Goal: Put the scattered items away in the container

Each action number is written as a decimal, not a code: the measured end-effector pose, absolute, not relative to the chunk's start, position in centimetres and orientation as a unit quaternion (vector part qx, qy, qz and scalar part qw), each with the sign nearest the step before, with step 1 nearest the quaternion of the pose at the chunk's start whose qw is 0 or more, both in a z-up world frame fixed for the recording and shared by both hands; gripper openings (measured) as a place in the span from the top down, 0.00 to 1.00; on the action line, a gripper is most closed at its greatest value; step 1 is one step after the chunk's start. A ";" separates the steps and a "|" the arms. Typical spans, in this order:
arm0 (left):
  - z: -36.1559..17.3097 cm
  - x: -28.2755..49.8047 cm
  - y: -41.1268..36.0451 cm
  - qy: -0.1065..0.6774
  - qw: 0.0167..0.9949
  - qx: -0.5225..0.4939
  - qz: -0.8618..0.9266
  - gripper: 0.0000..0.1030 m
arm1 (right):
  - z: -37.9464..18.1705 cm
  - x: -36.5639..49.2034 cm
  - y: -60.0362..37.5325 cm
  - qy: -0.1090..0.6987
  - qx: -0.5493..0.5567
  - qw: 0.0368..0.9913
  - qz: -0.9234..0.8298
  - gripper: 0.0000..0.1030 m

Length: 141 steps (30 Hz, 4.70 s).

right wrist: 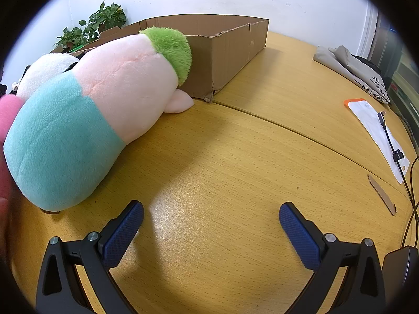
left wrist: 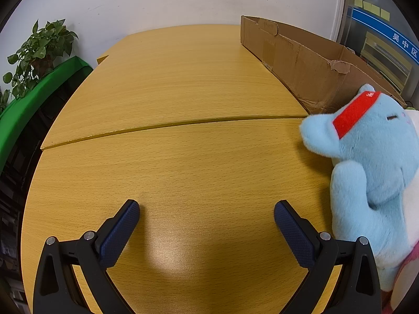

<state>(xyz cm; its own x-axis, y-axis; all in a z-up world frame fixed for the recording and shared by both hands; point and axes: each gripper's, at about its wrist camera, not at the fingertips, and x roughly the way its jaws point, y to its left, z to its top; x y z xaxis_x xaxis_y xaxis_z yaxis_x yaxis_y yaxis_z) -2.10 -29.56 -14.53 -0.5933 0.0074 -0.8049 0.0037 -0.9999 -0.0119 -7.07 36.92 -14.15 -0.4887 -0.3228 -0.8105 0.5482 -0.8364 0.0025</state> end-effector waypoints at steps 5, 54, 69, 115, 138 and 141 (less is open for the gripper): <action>-14.5 -2.1 -29.6 -0.006 0.001 -0.451 0.893 0.00 | -14.2 -7.1 36.9 0.129 0.436 0.255 -0.853 0.00; -14.5 -2.1 -29.5 -0.005 0.001 -0.451 0.892 0.00 | -14.2 -7.0 36.9 0.129 0.436 0.255 -0.853 0.00; -14.6 -2.7 -29.6 -0.008 -0.005 -0.452 0.892 0.00 | -14.2 -7.4 36.7 0.132 0.435 0.261 -0.851 0.00; -3.3 12.8 -3.5 -0.056 0.092 -0.312 0.944 0.00 | -3.3 13.9 24.0 0.020 0.246 0.140 -0.959 0.01; -5.6 12.0 -4.2 -0.078 0.093 -0.335 0.934 0.00 | -5.2 12.9 22.7 0.000 0.307 0.132 -0.943 0.01; -5.9 11.8 -4.6 -0.090 0.098 -0.338 0.932 0.00 | -5.4 12.7 22.6 -0.001 0.311 0.133 -0.941 0.01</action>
